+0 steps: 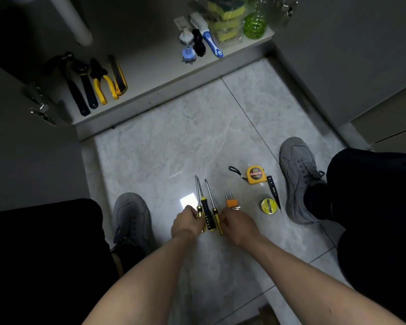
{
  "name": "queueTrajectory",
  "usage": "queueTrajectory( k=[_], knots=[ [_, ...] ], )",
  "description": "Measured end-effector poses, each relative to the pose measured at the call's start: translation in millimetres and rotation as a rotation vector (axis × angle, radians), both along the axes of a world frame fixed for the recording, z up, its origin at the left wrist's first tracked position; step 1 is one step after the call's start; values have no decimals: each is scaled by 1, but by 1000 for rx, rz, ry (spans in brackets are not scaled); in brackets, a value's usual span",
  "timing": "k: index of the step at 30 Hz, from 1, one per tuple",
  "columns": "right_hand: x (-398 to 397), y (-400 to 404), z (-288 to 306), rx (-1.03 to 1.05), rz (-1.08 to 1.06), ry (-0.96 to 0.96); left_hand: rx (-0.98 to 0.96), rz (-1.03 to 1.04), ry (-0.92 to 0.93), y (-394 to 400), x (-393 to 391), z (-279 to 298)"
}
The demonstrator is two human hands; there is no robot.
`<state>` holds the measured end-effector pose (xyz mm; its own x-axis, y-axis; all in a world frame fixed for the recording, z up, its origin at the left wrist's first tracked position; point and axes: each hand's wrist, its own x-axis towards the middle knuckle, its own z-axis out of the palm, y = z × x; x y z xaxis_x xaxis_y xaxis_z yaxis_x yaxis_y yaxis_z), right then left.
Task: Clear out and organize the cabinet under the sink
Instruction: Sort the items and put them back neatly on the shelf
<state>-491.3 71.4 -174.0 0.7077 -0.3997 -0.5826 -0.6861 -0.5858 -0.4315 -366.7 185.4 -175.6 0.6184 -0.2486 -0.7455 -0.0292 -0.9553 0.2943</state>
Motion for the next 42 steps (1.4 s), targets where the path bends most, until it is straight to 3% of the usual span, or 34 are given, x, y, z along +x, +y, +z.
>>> queueTrajectory(
  k=[8,12,19,29,32,38,42],
  knots=[
    [8,3,4,-71,35,-138,-77,142,-22,-9,10,8],
    [24,11,6,-101,108,-92,-178,291,-57,-1,22,13],
    [55,32,1,-257,189,-22,-223,212,-227,-4,77,37],
    [71,24,3,16,-159,-53,-309,146,-315,-112,253,128],
    [89,9,5,0,-233,-101,-329,127,-342,-137,296,145],
    [169,-52,27,71,-415,-319,-269,153,-407,-161,342,131],
    [254,-110,49,-28,-294,-440,-138,-7,-489,-169,367,117]
  ],
)
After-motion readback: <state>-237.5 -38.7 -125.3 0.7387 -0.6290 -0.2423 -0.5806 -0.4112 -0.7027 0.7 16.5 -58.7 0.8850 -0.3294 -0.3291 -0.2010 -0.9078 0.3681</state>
